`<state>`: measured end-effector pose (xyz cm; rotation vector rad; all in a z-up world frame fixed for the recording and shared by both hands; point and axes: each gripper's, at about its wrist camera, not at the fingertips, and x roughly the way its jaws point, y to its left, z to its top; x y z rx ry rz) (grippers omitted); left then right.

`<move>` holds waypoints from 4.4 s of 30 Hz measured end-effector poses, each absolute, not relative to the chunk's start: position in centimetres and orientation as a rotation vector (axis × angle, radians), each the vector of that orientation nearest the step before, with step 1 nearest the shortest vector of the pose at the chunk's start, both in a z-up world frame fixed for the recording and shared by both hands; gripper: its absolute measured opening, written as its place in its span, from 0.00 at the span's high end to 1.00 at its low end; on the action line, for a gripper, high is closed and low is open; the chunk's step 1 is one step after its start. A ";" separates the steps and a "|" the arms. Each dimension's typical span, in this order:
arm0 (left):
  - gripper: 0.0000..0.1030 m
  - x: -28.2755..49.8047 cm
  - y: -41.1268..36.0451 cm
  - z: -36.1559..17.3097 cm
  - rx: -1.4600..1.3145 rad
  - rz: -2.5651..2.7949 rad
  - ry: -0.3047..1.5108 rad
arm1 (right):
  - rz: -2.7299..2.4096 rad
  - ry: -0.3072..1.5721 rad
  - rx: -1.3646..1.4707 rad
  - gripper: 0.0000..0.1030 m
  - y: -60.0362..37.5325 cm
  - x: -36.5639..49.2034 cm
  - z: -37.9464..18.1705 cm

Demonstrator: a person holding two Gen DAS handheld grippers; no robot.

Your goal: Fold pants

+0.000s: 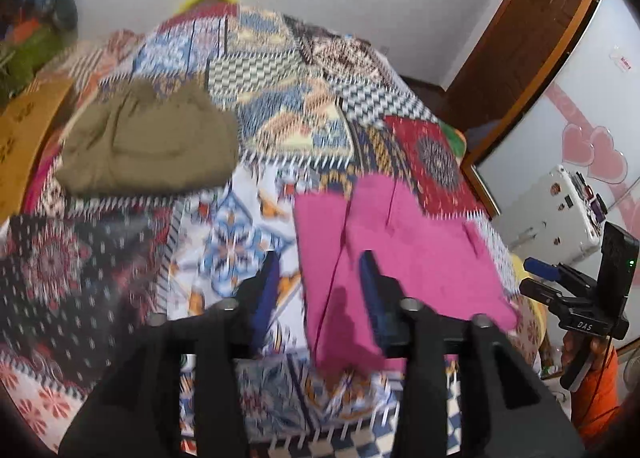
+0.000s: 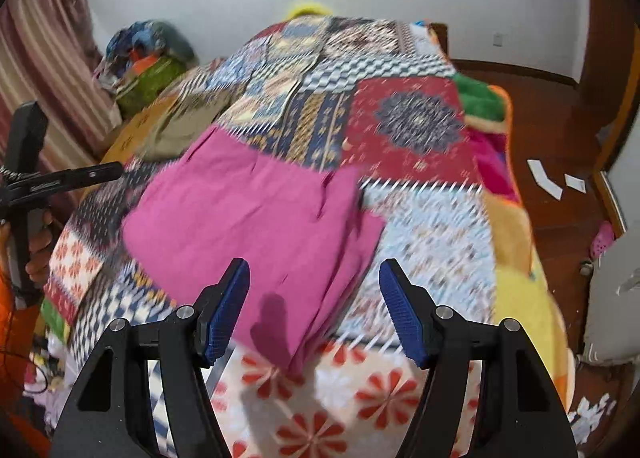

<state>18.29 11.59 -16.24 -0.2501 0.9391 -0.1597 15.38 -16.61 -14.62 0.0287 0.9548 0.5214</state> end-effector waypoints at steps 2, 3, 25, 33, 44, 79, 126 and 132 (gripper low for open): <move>0.48 19.8 10.7 -16.2 -0.226 -0.174 0.938 | 0.515 0.949 0.037 0.38 -16.4 16.7 -14.9; 0.47 20.6 10.3 -16.4 -0.217 -0.183 0.942 | 0.513 0.954 0.041 0.38 -16.2 17.3 -15.1; 0.73 25.6 8.6 -22.3 -0.320 -0.142 1.055 | 0.547 1.049 -0.036 0.80 -12.4 23.7 -19.0; 0.51 22.9 9.0 -18.5 -0.218 -0.133 0.974 | 0.559 0.921 -0.026 0.58 -14.4 20.1 -14.0; 0.46 13.4 11.3 -19.5 -0.153 -0.173 0.985 | 0.592 0.998 0.027 0.49 -15.8 14.4 -15.3; 0.96 11.4 7.0 -20.2 0.051 -0.327 0.977 | 0.603 0.995 0.077 0.77 -16.1 14.5 -18.1; 0.35 14.7 6.3 -19.5 -0.081 -0.200 0.972 | 0.618 0.979 0.012 0.46 -13.5 15.1 -15.1; 0.24 15.8 9.6 -18.7 -0.182 -0.127 0.964 | 0.536 0.943 0.007 0.32 -15.2 17.0 -14.4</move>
